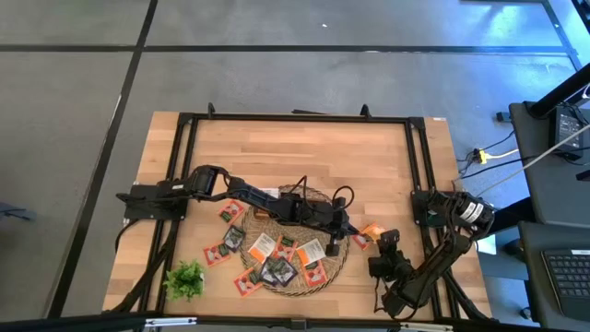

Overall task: Pick & Place Tea
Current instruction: Put the orange tea bag into the right slot of the wooden organizer

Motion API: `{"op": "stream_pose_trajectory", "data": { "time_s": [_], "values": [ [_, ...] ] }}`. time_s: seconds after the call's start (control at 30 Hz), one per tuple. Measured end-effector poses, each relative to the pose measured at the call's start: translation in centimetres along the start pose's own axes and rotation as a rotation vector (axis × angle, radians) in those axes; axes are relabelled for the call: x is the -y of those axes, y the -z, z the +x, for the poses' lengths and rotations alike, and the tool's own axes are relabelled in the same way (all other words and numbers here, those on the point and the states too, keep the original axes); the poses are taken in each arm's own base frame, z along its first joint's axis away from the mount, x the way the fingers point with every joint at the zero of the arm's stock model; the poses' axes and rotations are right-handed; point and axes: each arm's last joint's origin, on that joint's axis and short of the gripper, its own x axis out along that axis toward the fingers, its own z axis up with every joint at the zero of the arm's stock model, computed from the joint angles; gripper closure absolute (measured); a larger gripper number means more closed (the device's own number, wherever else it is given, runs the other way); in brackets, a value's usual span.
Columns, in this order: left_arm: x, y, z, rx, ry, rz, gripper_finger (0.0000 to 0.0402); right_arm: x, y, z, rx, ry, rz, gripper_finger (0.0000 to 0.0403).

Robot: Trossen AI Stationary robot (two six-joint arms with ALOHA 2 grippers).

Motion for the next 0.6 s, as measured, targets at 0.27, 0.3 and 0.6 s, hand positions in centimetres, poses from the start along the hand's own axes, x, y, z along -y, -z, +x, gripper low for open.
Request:
{"op": "stream_pose_trajectory", "data": {
  "time_s": [0.27,0.3,0.6],
  "values": [
    [0.1,-2.6,-1.6,0.007,0.090,0.005,0.0391,2.4,-0.8,-3.0,0.028,-0.024,0.235,0.0399],
    [0.1,-3.3,-2.0,0.004,0.089,0.016,0.0390,2.9,-0.7,-3.3,0.039,-0.037,0.276,0.0399],
    [-0.2,-8.4,-8.0,-0.093,0.106,0.092,0.0393,8.8,-0.1,-6.2,0.322,-0.105,0.591,0.0400]
  ]
}}
